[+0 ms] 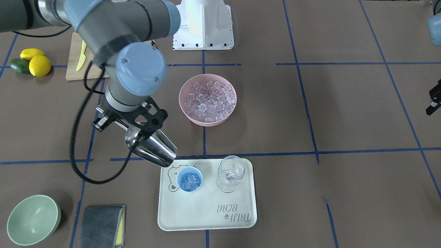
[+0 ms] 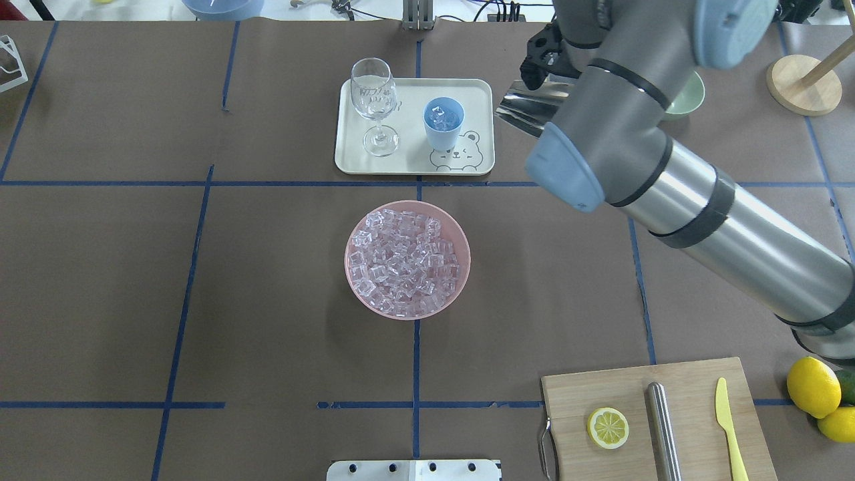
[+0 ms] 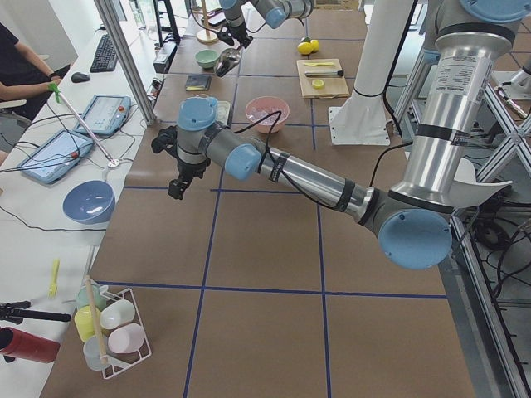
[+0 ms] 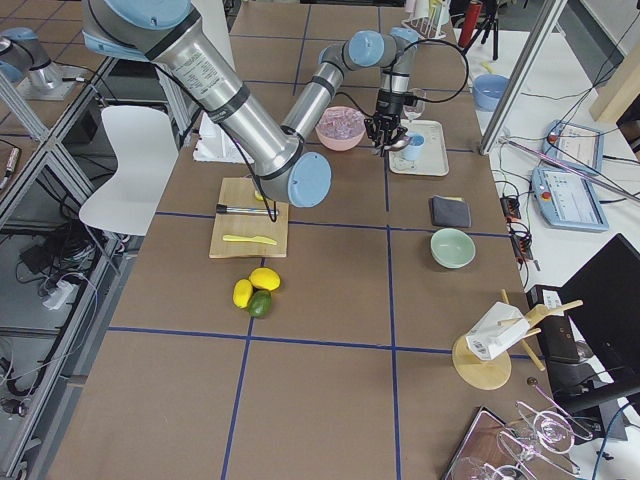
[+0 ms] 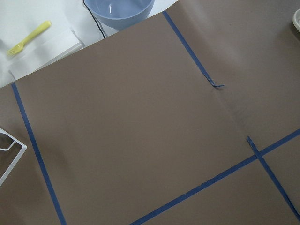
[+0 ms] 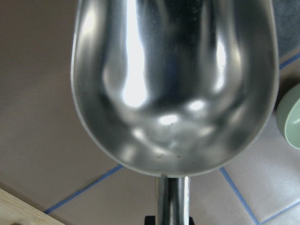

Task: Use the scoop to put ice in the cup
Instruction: 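Raise the empty scoop away from the cup with the right gripper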

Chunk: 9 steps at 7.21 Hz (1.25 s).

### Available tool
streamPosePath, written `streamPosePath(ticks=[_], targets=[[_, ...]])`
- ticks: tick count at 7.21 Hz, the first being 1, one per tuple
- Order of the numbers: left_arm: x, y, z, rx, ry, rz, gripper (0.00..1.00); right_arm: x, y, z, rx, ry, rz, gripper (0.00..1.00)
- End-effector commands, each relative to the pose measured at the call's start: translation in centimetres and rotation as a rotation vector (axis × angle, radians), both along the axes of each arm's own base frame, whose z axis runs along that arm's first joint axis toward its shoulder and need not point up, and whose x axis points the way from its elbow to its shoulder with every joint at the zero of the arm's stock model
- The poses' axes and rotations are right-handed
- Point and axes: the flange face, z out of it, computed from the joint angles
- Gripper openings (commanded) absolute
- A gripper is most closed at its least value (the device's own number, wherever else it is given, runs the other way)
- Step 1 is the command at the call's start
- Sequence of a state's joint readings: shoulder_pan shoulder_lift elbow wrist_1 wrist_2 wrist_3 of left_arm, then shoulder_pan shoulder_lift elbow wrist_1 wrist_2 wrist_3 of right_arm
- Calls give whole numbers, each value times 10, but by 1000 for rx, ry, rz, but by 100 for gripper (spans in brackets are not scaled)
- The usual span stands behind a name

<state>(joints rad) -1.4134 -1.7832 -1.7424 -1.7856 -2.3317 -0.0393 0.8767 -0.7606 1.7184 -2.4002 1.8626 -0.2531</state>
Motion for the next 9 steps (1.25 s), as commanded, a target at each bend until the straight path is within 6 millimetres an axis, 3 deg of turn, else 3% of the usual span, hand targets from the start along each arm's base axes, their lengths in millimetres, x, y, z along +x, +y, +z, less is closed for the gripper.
streamPosePath(ticks=[1, 2, 3, 4, 5, 8, 9], targets=[[-2, 1, -1, 3, 0, -3, 100, 89, 5, 33, -9, -9, 173, 0], [-5, 1, -6, 14, 2, -8, 100, 137, 20, 64, -28, -8, 268, 0], [-7, 2, -9, 20, 4, -10, 100, 145, 21, 92, -12, -63, 290, 0], [-13, 3, -12, 26, 3, -22, 100, 135, 7, 111, -43, -62, 296, 0], [-14, 3, -13, 28, 4, -23, 100, 136, 4, 120, -78, -60, 311, 0], [-15, 2, -14, 31, 3, -26, 100, 147, 56, 173, -339, -157, 598, 0], [-14, 1, -16, 34, 0, -27, 100, 158, 87, 212, -395, -210, 653, 0]])
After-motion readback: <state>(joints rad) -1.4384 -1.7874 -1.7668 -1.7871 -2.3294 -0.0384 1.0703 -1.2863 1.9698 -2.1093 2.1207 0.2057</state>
